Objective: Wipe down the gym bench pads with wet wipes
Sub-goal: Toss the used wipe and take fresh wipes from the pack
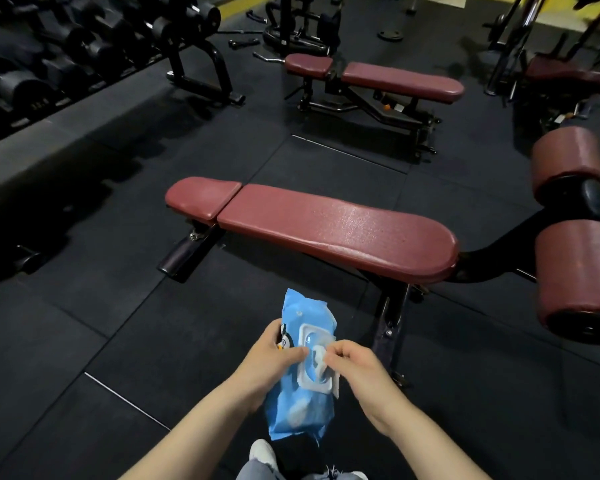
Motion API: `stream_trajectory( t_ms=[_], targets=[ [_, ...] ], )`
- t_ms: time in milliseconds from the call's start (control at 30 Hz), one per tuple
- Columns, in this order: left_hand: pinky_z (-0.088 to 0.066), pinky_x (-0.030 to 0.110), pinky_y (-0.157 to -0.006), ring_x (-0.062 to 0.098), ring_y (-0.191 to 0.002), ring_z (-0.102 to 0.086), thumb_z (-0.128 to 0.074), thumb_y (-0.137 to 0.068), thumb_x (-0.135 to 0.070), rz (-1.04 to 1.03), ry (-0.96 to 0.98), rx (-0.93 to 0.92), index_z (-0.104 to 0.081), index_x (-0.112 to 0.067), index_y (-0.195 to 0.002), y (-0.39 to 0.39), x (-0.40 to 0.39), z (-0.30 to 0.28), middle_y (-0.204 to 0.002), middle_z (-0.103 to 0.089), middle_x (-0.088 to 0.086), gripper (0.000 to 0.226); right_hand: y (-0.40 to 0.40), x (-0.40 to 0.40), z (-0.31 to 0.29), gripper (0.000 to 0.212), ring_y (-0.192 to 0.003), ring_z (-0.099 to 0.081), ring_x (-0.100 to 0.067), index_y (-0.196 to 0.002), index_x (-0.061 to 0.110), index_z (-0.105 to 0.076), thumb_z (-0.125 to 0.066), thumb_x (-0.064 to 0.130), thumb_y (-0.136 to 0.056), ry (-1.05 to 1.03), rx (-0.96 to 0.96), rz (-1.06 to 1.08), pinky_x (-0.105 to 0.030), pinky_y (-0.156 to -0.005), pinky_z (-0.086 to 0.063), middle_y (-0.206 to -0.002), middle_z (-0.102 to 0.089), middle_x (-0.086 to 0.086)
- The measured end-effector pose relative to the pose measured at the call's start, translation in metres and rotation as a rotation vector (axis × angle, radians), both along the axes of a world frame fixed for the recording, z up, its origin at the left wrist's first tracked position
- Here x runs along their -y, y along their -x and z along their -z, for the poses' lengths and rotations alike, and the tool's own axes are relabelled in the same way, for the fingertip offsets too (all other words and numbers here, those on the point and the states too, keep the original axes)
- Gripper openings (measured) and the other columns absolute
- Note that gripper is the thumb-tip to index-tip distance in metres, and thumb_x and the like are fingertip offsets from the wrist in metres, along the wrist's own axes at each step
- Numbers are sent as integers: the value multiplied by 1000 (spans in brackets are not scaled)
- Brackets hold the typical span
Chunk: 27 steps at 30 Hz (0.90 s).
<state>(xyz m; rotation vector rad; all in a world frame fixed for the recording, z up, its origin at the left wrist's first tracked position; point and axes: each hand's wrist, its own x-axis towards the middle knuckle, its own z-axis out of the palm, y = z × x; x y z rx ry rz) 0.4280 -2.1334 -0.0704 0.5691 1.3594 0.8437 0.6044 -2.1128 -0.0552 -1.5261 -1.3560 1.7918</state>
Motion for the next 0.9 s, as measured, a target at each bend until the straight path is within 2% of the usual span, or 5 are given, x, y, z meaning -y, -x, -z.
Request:
stream_trajectory(
  t_ms=[167, 300, 567, 733, 900],
  targets=[
    [-57, 21, -68, 7, -89, -72, -65, -84, -6, 95, -96, -166, -54, -40, -115, -2, -3, -6, -98, -72, -17, 47, -4, 1, -1, 12, -86, -59, -16, -90, 2, -63, -53, 8, -94, 181, -222, 99, -30, -83, -42, -87, -67, -8],
    [-58, 25, -78, 2, -92, -69, -64, -84, -6, 98, -123, -252, -55, -42, -112, -6, -3, -7, -100, -70, -18, 47, -12, 0, -1, 14, -86, -60, -13, -86, 4, -65, -53, 7, -91, 193, -264, 92, -27, -80, -43, -88, -66, -8],
    [-61, 39, -80, 11, -88, -72, -65, -80, -4, -41, -59, -206, -56, -37, -112, -10, -2, 0, -102, -72, -9, 46, -14, 0, 3, 16, -68, -52, -4, -79, 15, -65, -65, 25, -91, -122, 42, -46, -20, -68, -43, -73, -61, 7],
    [-62, 42, -77, 16, -89, -74, -69, -78, -9, -54, -11, -115, -55, -38, -112, -9, -2, 1, -105, -71, -4, 47, -14, 5, 7, 10, -74, -59, 2, -88, 23, -70, -74, 16, -83, -260, 195, -83, -13, -72, -46, -85, -68, 9],
    [-62, 40, -73, 18, -89, -74, -72, -76, -14, -28, -10, -44, -54, -39, -115, -11, 0, -1, -102, -73, -6, 50, -14, 7, 3, 21, -72, -58, -1, -73, 30, -67, -73, 14, -83, -413, 242, -61, -10, -67, -44, -78, -64, 12]
  ],
)
